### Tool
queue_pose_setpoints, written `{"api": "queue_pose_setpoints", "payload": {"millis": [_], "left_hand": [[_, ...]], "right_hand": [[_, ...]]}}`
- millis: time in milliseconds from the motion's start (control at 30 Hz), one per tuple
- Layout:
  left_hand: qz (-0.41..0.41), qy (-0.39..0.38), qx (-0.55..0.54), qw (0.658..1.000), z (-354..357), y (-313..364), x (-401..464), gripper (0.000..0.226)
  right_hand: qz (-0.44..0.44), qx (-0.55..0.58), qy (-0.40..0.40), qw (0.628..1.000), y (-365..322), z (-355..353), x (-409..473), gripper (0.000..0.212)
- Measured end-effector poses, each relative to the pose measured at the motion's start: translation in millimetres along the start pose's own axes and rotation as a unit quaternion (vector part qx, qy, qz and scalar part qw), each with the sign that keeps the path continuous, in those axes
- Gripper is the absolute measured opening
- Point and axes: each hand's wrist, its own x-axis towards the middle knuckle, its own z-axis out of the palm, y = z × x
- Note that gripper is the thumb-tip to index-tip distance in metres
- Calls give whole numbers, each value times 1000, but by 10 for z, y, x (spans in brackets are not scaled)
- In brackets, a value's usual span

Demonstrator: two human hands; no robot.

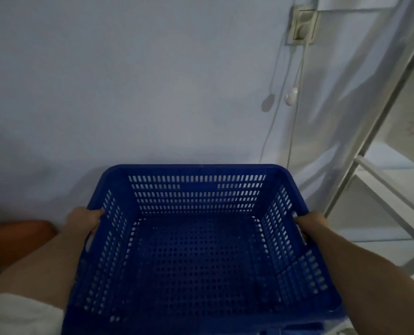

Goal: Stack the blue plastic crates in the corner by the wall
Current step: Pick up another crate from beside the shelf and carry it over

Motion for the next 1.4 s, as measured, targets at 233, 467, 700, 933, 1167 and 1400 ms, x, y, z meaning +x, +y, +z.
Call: {"api": "queue_pose_setpoints", "payload": {"millis": [233, 467, 700, 933, 1167, 1400], "left_hand": [[-32, 1, -11, 999, 314, -51, 492, 35], [-35, -20, -21, 999, 512, -143, 756, 36], [-8, -96, -48, 994, 605, -208, 1025, 28], [18, -110, -75, 991, 618, -160, 1169, 18], [8, -107, -104, 989, 650, -151, 1157, 35], [23, -98, -71, 992, 710, -197, 1164, 45]], "right_hand": [[-14, -20, 2, 1000, -248, 270, 483, 27], [-7, -29, -6, 1000, -290, 503, 542, 23], [-45, -48, -5, 998, -429, 720, 577, 20], [-54, -28, 32, 998, -453, 788, 567, 22], [-38, 52, 69, 996, -544, 793, 554, 29], [-50, -36, 33, 998, -524, 803, 561, 35]]}}
